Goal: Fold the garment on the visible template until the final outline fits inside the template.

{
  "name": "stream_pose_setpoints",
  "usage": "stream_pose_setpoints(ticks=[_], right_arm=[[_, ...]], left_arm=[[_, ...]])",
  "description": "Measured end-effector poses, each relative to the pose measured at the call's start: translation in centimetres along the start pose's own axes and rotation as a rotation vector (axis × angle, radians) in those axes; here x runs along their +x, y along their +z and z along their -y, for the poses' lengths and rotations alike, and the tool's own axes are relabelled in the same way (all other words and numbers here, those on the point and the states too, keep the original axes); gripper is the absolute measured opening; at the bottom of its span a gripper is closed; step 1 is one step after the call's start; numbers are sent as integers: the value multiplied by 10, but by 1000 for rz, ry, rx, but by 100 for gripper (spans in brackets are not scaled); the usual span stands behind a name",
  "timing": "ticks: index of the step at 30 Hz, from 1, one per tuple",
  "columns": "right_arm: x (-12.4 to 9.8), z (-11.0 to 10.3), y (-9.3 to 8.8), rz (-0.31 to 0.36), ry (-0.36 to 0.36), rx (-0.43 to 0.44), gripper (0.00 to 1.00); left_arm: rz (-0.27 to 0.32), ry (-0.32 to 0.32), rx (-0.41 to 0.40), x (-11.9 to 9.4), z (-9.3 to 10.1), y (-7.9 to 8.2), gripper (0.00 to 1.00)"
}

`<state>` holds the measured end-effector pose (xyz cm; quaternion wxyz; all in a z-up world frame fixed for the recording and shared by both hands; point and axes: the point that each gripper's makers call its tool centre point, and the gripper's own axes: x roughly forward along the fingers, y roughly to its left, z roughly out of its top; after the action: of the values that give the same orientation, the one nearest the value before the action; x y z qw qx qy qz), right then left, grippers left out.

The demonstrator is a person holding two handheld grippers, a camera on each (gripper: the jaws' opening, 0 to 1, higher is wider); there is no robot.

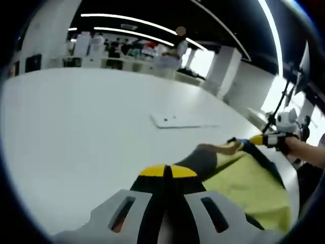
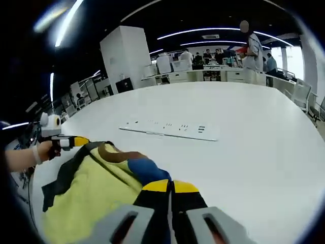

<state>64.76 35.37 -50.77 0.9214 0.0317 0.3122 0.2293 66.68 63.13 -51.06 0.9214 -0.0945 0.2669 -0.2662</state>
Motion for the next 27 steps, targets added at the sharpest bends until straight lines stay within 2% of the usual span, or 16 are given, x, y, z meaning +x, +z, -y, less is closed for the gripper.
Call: stream_pose_setpoints(ticks=[4, 8, 15, 20, 24, 25, 27], right_arm=[[2, 0, 4, 18, 0, -20, 0], [8, 4, -1, 2, -5, -9, 0], [19, 12, 7, 7, -19, -15, 0], [21, 11, 5, -5, -15, -34, 0], [20, 6, 5, 5, 15, -2, 0], [20, 6, 7, 12, 12, -3, 2], [20, 4, 8, 25, 18, -8, 13]], left_arm=[[12, 3, -7, 1, -1, 2, 0], [14, 10, -2, 7, -2, 2, 0], [6, 35, 31, 19, -7, 6, 0], [8, 34, 39, 21, -8, 5, 0], [62, 0, 53, 17, -5, 12, 0], [58, 4, 53, 16, -5, 12, 1], [74, -4, 81, 13, -2, 14, 12]])
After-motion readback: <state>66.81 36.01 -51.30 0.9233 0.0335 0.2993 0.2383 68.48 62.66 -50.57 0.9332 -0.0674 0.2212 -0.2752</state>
